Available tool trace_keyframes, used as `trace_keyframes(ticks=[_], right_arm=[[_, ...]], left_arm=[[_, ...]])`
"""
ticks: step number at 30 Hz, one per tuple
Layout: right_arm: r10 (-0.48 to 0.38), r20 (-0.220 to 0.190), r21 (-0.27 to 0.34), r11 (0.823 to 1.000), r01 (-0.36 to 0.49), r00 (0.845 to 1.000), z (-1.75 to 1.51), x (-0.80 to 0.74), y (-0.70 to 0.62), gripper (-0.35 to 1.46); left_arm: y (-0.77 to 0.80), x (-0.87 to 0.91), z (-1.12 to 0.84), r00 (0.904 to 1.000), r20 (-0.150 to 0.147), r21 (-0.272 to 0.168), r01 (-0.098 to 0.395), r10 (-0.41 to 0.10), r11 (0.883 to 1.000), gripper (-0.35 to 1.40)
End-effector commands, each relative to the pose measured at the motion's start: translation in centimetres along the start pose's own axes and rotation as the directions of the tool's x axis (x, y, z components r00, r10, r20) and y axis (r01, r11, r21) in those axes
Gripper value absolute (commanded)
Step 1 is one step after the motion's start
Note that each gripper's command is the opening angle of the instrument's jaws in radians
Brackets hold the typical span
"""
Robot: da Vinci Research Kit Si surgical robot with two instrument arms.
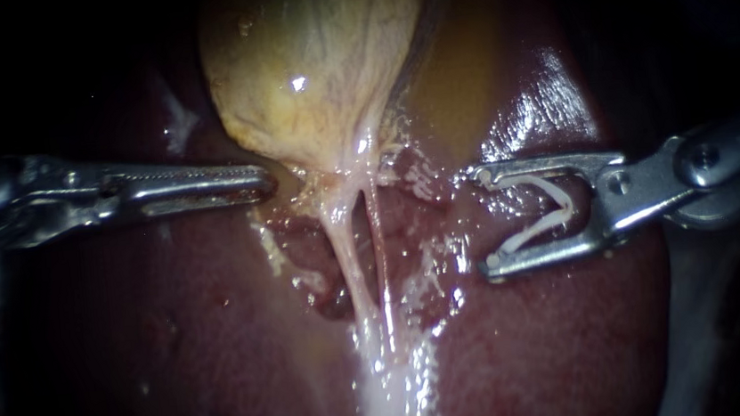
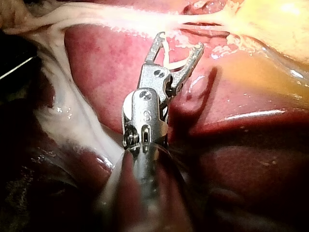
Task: Grabbing gallbladder
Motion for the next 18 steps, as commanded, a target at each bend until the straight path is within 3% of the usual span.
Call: trace_keyframes(ticks=[1,5,13,18], right_arm=[[0.0,0.0,0.0,1.0,0.0,1.0,0.0,0.0,0.0,0.48],[0.0,0.0,0.0,1.0,0.0,1.0,0.0,0.0,0.0,0.48],[0.0,0.0,0.0,1.0,0.0,1.0,0.0,0.0,0.0,0.48],[0.0,0.0,0.0,1.0,0.0,1.0,0.0,0.0,0.0,0.48]], left_arm=[[0.0,0.01,0.0,1.0,0.0,-0.004,0.0,0.0,1.0,-0.16],[-0.01,0.02,-0.01,1.0,-0.002,-0.008,0.0,-0.001,1.0,-0.05],[-0.01,0.02,0.0,1.0,-0.004,-0.012,0.007,-0.007,1.0,-0.05],[-0.01,0.04,-0.01,0.9998,-0.02,-0.028,0.008,-0.008,1.0,0.22]])
